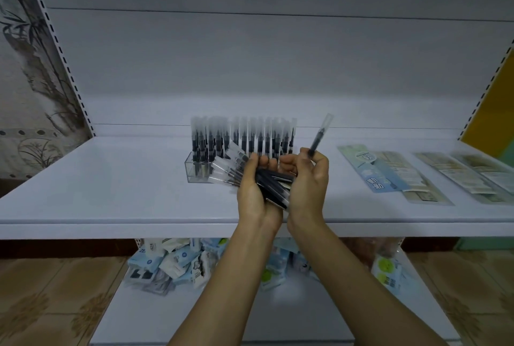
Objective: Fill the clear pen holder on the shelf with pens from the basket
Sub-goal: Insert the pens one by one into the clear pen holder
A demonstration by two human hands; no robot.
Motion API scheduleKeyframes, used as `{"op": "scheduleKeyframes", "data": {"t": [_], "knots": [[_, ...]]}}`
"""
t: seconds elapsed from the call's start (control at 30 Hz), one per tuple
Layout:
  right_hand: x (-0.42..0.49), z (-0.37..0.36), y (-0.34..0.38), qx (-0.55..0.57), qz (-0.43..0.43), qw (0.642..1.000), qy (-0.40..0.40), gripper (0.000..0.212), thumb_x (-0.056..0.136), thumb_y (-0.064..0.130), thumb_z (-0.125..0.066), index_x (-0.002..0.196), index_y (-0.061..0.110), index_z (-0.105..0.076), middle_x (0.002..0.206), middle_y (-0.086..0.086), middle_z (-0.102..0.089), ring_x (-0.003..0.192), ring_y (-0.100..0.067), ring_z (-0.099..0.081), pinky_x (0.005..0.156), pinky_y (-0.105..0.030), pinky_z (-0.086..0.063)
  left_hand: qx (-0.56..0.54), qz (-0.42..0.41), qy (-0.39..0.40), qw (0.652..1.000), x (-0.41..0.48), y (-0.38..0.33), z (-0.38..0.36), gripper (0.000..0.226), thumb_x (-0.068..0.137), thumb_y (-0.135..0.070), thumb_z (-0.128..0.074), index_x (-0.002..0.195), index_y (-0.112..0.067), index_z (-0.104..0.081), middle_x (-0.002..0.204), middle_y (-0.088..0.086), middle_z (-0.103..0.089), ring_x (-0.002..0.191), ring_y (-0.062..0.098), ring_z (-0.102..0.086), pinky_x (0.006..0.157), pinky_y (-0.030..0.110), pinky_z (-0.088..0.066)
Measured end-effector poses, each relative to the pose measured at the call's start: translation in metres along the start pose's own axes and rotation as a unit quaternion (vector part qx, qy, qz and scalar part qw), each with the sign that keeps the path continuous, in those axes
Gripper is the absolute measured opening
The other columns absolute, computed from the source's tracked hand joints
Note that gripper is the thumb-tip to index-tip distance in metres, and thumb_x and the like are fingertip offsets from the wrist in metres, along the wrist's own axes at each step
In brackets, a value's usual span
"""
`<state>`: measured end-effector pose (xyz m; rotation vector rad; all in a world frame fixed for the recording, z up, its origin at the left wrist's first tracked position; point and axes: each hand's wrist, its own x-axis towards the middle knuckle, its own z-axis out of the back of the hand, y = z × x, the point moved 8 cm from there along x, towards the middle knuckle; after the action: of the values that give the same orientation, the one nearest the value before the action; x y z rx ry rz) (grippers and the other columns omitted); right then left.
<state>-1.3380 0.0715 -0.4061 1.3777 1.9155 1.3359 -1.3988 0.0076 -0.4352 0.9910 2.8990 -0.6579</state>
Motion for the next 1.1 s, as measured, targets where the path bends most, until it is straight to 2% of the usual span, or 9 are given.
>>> {"op": "scheduleKeyframes", "data": {"t": [0.13,0.23,0.4,0.47,0.57,0.7,0.8,1.03,1.1], "knots": [[0.008,-0.003,0.0,-0.033,-0.012,0.999,0.032,0.012,0.1,0.02,-0.046,0.096,0.013,-0.056,0.085,-0.003,-0.068,0.075,-0.007,-0.065,0.076,-0.025,-0.054,0.008,0.017,0.012,1.0,0.006,0.0,-0.001,0.027,0.094,-0.025,-0.057,0.068,-0.016,-0.056,0.055,-0.005,-0.057,0.048,0.006,-0.056,0.056,0.022,-0.054],[0.02,-0.006,0.007,-0.073,0.01,0.996,0.059,0.014,0.097,0.016,-0.053,0.098,0.009,-0.064,0.087,0.001,-0.068,0.08,-0.005,-0.063,0.074,-0.019,-0.051,0.054,-0.003,0.012,0.998,0.019,-0.008,0.0,0.02,0.093,-0.022,-0.06,0.075,-0.015,-0.057,0.059,-0.004,-0.056,0.052,0.007,-0.054,0.061,0.025,-0.052],[0.043,0.0,0.027,-0.116,0.059,0.988,0.084,0.018,0.093,0.01,-0.059,0.109,0.012,-0.068,0.082,0.012,-0.066,0.07,0.007,-0.06,0.069,-0.007,-0.047,0.226,-0.125,0.007,0.966,0.033,-0.03,-0.003,0.007,0.091,-0.017,-0.063,0.091,-0.011,-0.061,0.067,-0.002,-0.062,0.061,0.01,-0.06,0.068,0.027,-0.055],[0.048,0.005,0.028,-0.119,0.054,0.988,0.088,0.021,0.092,0.01,-0.06,0.111,0.017,-0.067,0.086,0.01,-0.067,0.074,0.008,-0.062,0.073,-0.01,-0.048,0.277,-0.158,0.028,0.947,0.034,-0.035,-0.009,0.012,0.09,-0.017,-0.064,0.097,-0.007,-0.061,0.07,-0.002,-0.066,0.066,0.011,-0.062,0.076,0.03,-0.056],[0.055,0.012,0.028,-0.13,0.051,0.986,0.089,0.026,0.091,0.011,-0.061,0.113,0.024,-0.062,0.088,0.003,-0.069,0.087,-0.005,-0.065,0.081,-0.023,-0.052,0.319,-0.18,0.053,0.929,0.039,-0.038,-0.013,0.015,0.088,-0.016,-0.066,0.1,-0.007,-0.063,0.072,-0.005,-0.071,0.072,0.011,-0.067,0.079,0.028,-0.058],[0.065,0.019,0.031,-0.119,0.042,0.989,0.082,0.024,0.094,0.007,-0.055,0.108,0.027,-0.055,0.092,0.002,-0.072,0.093,-0.018,-0.068,0.078,-0.031,-0.057,0.279,-0.158,0.071,0.945,0.041,-0.033,-0.005,0.009,0.088,-0.006,-0.063,0.096,-0.01,-0.064,0.08,-0.002,-0.074,0.081,0.014,-0.071,0.079,0.026,-0.058],[0.076,0.022,0.03,-0.108,0.023,0.991,0.07,0.021,0.096,0.003,-0.049,0.109,0.019,-0.055,0.094,-0.004,-0.071,0.089,-0.022,-0.07,0.074,-0.029,-0.059,0.211,-0.115,0.085,0.967,0.043,-0.029,0.003,0.014,0.089,-0.004,-0.058,0.101,-0.009,-0.062,0.09,0.001,-0.075,0.082,0.016,-0.072,0.077,0.028,-0.059],[0.095,0.015,0.017,-0.19,0.067,0.976,0.088,0.023,0.093,0.006,-0.054,0.112,0.017,-0.061,0.093,-0.007,-0.065,0.094,-0.022,-0.064,0.083,-0.038,-0.057,0.06,-0.036,0.03,0.997,0.052,-0.017,0.034,0.017,0.092,-0.011,-0.056,0.108,-0.011,-0.063,0.093,0.001,-0.073,0.078,0.013,-0.072,0.068,0.027,-0.058],[0.098,0.011,0.012,-0.215,0.079,0.969,0.097,0.021,0.093,0.006,-0.055,0.108,0.019,-0.061,0.094,-0.004,-0.066,0.093,-0.021,-0.064,0.086,-0.041,-0.056,0.055,-0.022,0.021,0.998,0.054,-0.016,0.038,0.018,0.092,-0.017,-0.056,0.108,-0.013,-0.064,0.095,-0.002,-0.071,0.078,0.01,-0.071,0.075,0.029,-0.055]]}}
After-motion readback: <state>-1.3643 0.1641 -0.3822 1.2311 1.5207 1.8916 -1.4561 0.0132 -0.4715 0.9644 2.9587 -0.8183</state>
